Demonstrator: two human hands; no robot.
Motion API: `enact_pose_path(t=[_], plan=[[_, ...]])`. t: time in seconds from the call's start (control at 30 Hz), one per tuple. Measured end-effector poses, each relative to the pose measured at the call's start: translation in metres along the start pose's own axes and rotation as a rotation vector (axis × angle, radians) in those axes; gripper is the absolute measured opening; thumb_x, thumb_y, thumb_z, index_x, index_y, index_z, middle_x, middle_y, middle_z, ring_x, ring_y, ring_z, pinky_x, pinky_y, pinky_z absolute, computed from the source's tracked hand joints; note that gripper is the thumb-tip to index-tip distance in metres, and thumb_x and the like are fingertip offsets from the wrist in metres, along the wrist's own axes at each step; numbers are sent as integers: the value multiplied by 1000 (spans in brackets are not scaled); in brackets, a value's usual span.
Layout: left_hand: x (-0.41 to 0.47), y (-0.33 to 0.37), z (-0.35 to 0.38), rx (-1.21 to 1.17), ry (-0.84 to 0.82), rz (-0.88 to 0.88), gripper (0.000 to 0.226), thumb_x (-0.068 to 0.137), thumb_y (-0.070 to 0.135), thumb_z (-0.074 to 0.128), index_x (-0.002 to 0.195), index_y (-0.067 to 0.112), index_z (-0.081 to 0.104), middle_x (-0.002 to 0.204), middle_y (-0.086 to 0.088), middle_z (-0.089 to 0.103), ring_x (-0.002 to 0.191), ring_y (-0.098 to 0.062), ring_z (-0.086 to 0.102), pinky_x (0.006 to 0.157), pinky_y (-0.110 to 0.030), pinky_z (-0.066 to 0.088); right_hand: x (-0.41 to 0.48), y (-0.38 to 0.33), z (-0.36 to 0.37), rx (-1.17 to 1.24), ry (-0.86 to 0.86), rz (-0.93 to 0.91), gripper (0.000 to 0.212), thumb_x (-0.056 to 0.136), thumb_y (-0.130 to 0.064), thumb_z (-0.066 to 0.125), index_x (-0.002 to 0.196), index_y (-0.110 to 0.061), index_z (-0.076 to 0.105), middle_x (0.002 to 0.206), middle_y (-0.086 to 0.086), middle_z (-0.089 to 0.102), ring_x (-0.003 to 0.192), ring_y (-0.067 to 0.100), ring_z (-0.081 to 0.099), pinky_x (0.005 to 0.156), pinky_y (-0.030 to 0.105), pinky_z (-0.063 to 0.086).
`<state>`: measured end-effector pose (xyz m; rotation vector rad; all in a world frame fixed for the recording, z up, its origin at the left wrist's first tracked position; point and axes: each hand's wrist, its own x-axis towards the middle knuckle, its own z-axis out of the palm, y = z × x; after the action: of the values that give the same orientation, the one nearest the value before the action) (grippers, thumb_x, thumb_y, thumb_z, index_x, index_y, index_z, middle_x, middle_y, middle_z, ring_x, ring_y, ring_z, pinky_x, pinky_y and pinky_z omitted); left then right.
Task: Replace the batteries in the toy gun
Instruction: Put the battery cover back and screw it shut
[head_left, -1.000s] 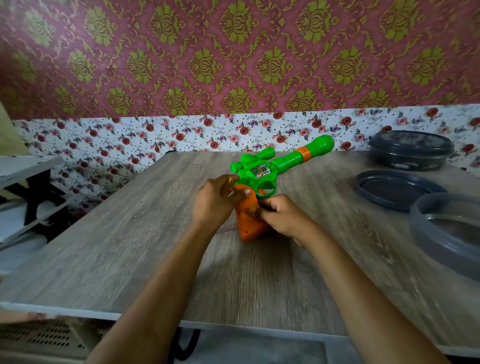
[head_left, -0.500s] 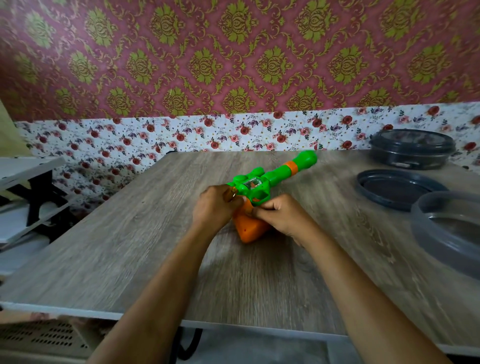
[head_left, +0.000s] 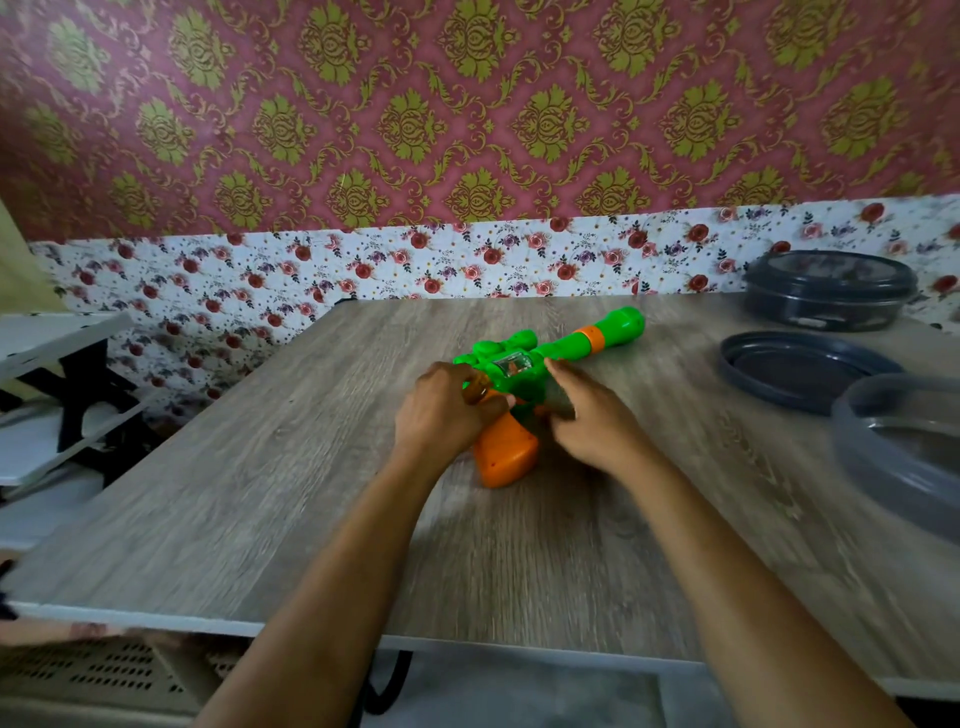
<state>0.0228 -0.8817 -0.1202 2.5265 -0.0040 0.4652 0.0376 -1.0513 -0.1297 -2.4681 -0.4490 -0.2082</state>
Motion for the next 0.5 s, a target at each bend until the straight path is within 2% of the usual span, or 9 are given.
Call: enact_pose_path(t=[0.03,0.1,0.3,0.5], plan=[[-2,2,-2,5,-13,13,36,81,49,65,104,21,64,111,-9,63,99,-26,60,67,-28,41,-1,0,3,5,-52,-7,66,90,-17,51,148,-18,19,156,4,16,143,18,19,115,32,22],[-6,5,-4,13,-33,4,51,84,47,63,129,24,55,129,-7,59,114,-27,56,83,-32,46,-1,2,6,20,-116,-13,67,91,-14,49,148,-16,14,157,6,12,144,18,16,116,29,19],[-11,4,-13,33,-57,-55,46,86,50,58,128,31,56,130,-2,58,115,-25,56,90,-37,50,0,-12,9,-46,-144,-18,66,92,-20,50,148,-12,15,156,9,13,144,20,17,116,28,19],[-4,-27,-32,99,-22,-145,43,85,50,58,126,35,58,124,-4,62,111,-28,59,85,-37,51,26,-45,24,-121,-204,-43,61,95,-29,44,147,-10,18,156,7,15,144,17,16,115,25,17]])
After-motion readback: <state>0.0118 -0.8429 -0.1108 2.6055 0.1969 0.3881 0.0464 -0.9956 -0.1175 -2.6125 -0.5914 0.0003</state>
